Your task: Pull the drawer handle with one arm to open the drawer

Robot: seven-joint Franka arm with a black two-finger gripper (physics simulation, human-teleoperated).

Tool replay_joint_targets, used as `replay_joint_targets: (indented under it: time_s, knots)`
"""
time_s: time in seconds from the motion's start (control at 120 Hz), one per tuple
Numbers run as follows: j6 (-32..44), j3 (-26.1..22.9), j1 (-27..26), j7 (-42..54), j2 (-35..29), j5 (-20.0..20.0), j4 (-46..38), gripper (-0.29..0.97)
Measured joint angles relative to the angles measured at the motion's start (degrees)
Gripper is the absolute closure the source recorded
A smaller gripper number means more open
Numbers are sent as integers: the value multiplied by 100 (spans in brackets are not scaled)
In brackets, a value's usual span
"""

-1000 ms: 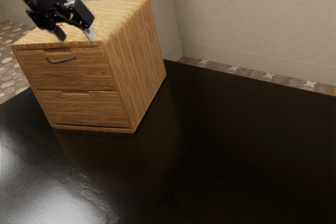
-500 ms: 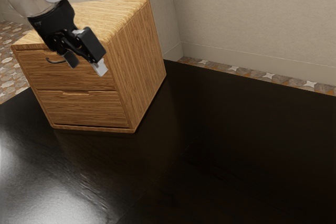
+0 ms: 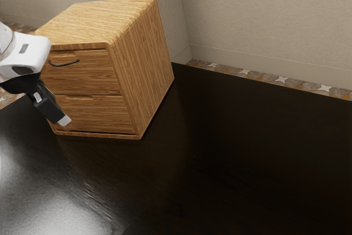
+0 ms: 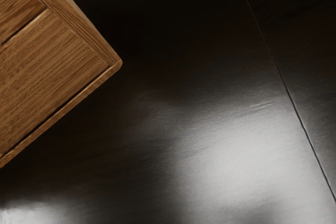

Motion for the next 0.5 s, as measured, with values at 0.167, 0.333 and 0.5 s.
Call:
replay_joint_targets:
  time_s: [0.167, 0.333, 0.5]
  knots:
    - [479, 193, -102, 1050, -52, 676, -62, 0]
    - [694, 548, -299, 1983, -86, 1063, 38, 0]
    - [789, 1025, -552, 2695, -29, 1395, 251, 0]
